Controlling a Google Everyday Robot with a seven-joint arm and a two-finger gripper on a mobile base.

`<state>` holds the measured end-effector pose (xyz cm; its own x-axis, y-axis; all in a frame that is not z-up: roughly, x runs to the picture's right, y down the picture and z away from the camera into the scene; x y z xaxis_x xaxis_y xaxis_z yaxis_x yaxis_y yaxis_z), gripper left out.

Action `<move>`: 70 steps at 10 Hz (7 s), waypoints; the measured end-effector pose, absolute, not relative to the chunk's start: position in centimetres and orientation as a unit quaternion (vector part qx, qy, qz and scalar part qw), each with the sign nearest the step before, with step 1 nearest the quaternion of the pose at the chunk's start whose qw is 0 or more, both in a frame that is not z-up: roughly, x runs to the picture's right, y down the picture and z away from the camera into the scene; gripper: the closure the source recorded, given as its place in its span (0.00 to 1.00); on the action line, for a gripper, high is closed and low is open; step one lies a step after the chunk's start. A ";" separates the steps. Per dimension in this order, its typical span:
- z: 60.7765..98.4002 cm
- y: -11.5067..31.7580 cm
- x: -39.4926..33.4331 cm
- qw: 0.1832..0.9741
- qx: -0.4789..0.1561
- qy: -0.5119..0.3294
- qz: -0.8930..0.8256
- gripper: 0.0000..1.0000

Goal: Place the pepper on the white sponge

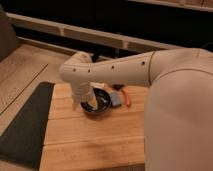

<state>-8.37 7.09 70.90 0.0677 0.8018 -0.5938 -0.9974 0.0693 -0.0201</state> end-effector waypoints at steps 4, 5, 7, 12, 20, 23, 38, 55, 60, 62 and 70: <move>69.4 -2.8 0.8 0.718 -0.104 0.140 0.674 0.35; 69.1 -3.6 1.4 0.720 -0.095 0.130 0.675 0.35; 69.1 -3.5 0.9 0.722 -0.098 0.129 0.672 0.35; 72.1 -1.7 7.3 0.714 -0.094 0.172 0.672 0.35; 76.8 -3.6 19.3 0.678 -0.116 0.106 0.718 0.35; 77.9 -3.0 20.0 0.671 -0.110 0.125 0.723 0.35; 91.6 3.4 20.3 0.663 -0.228 0.170 0.693 0.35; 95.4 6.1 19.7 0.672 -0.286 0.209 0.650 1.00; 93.8 3.2 18.9 0.680 -0.268 0.183 0.657 1.00; 92.5 1.7 17.5 0.690 -0.263 0.165 0.654 1.00; 90.5 1.3 9.1 0.728 -0.308 0.110 0.603 0.99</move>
